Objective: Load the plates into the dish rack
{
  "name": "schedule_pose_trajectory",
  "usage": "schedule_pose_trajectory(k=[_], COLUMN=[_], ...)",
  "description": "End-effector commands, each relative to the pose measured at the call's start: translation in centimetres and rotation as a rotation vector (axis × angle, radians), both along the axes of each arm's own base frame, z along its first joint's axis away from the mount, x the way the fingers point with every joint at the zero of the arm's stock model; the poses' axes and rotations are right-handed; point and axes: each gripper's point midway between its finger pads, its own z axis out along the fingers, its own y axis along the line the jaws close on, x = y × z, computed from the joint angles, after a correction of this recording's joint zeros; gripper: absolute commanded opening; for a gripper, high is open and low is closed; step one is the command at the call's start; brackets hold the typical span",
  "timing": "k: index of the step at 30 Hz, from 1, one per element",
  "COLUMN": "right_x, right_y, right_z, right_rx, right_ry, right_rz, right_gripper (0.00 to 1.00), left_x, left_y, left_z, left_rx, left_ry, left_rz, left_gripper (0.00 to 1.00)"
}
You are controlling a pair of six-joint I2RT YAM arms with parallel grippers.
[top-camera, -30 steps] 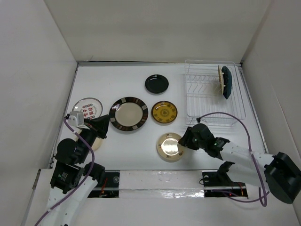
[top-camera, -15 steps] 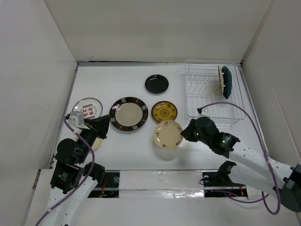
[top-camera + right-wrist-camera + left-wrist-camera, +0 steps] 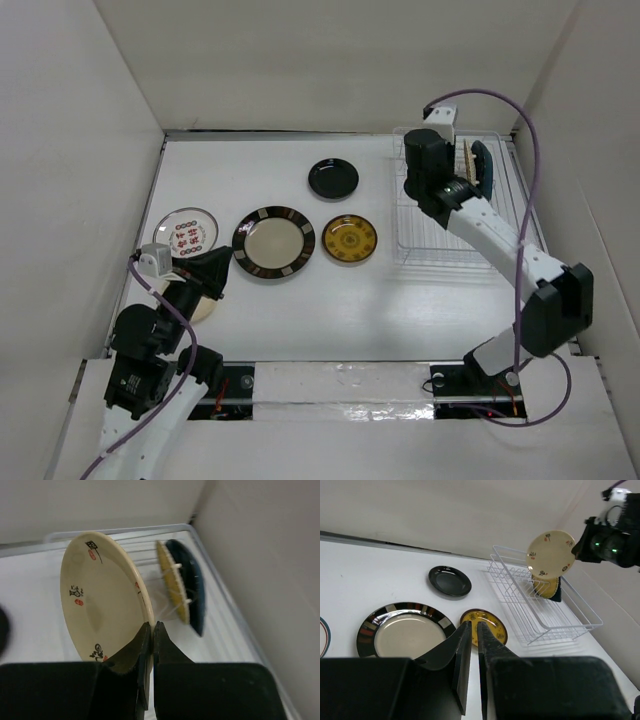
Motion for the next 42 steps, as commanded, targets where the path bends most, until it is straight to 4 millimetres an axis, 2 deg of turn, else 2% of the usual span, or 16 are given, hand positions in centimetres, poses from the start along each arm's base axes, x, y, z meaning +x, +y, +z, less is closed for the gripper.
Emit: schedule_pose_trajectory(k=[1,2,3,4,5,7,12,17,23,27,28,32,38,41,42], right_x=[0.2,0.7,1.5,1.8,2.1,2.9,3.7,4.3,6.4,7.4,7.8,8.5,7.9,6.7,6.4], right_y=[-4.3,-4.2,-4.6,-5.2,-5.2,-5.9,-6.1,-5.9,-4.3,-3.7,-3.9,-5.8,-6.8,-7.4,-7.5], right_z=[5.1,5.2,4.5,4.5,5.3,5.0,3.9,1.9,1.2,-1.5,-2.6,-4.8,-4.6,-3.4,-2.1], right_rx=[-0.235,-0.255,-0.294,-0.364,-0.362,-0.422,-0.521,-0.616,-0.717,-0.763,-0.759,-0.749,-0.712,-0.686,-0.651], right_ry=[0.010,0.017,0.046,0.095,0.076,0.120,0.199,0.276,0.322,0.410,0.429,0.505,0.489,0.437,0.376], right_rz=[-0.219,-0.241,-0.272,-0.280,-0.293,-0.312,-0.322,-0.285,-0.163,-0.100,-0.106,-0.158,-0.262,-0.335,-0.363], right_gripper=[0.00,0.00,0.00,0.00,0.00,0.00,0.00,0.00,0.00,0.00,0.00,0.00,0.00,0.00,0.00], left_x=[-0.5,-0.6,-0.7,-0.8,-0.9,-1.1,-1.4,-1.7,-2.1,-2.2,-2.3,-2.4,-2.2,-2.1,-2.1], left_y=[0.2,0.1,0.2,0.1,0.2,0.3,0.5,0.6,0.4,0.4,0.4,0.3,0.2,0.1,0.1], left_z=[1.8,1.9,2.0,2.0,2.1,2.3,2.5,2.7,2.9,2.9,3.0,3.0,2.8,2.8,2.7], left_rx=[-0.021,-0.023,-0.024,-0.028,-0.030,-0.033,-0.039,-0.045,-0.052,-0.056,-0.057,-0.059,-0.055,-0.052,-0.052], left_ry=[-0.071,-0.074,-0.077,-0.080,-0.084,-0.095,-0.106,-0.116,-0.123,-0.123,-0.124,-0.124,-0.115,-0.113,-0.110], left_rz=[0.000,-0.009,-0.004,-0.010,-0.007,-0.007,-0.001,-0.004,-0.026,-0.028,-0.028,-0.037,-0.037,-0.037,-0.037], left_gripper=[0.08,0.08,0.08,0.08,0.08,0.08,0.08,0.08,0.08,0.08,0.08,0.08,0.08,0.08,0.08])
